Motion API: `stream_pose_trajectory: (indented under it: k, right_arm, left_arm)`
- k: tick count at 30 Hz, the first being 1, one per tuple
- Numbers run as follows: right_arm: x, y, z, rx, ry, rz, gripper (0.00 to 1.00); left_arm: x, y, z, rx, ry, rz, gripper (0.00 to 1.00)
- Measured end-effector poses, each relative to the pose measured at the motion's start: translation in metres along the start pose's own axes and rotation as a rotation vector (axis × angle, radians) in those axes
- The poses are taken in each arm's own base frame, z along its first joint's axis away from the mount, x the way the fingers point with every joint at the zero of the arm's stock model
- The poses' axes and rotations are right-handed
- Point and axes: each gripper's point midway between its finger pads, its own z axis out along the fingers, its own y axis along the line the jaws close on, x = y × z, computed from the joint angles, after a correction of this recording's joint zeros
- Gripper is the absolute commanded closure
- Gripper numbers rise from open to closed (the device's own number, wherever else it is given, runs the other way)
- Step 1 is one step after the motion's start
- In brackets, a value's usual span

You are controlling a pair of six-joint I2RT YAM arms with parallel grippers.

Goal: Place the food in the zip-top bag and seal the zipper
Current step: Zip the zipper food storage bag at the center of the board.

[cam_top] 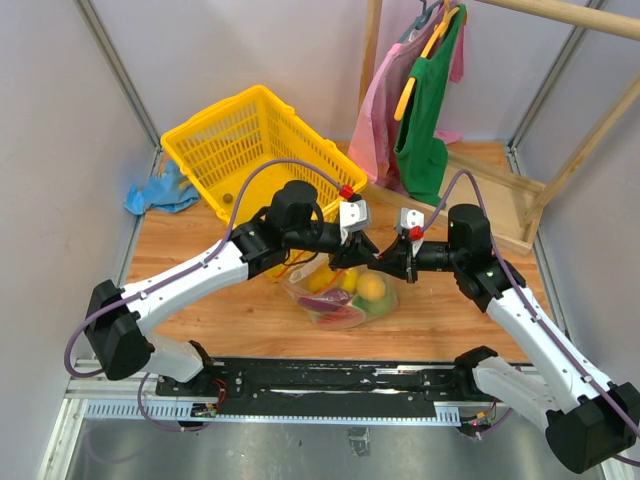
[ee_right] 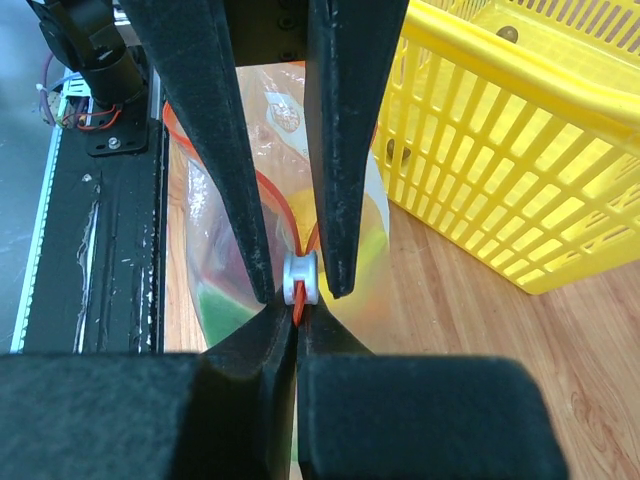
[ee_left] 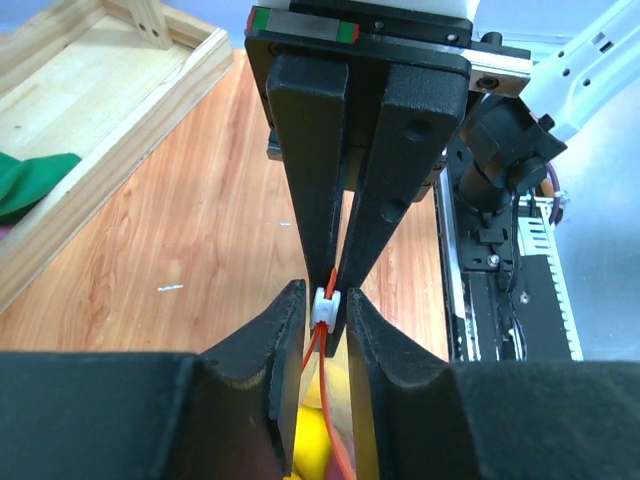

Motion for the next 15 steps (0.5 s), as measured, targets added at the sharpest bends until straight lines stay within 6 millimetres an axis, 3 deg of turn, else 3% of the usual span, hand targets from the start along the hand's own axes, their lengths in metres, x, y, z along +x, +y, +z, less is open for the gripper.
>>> stream_pose_trajectory:
  k: [7, 13, 15]
  right_arm:
    - [0.0001, -0.0016, 0.0000, 0.008, 0.002, -0.002, 0.99]
    - [0.0014, -0.0051, -0.0005, 0.028, 0.009, -0.003, 0.99]
    - [0.0018, -0.0061, -0.0006, 0.034, 0.011, -0.003, 0.99]
  left_arm:
    - [0.0022, 0.0011, 0.0021, -0.020, -0.002, -0.024, 0.72]
    - [0.0046, 0.0024, 0.0015, -0.035, 0.001, -0.045, 0.98]
    - [0.0049, 0.0032, 0.0010, -0.042, 0.003, -0.045, 1.00]
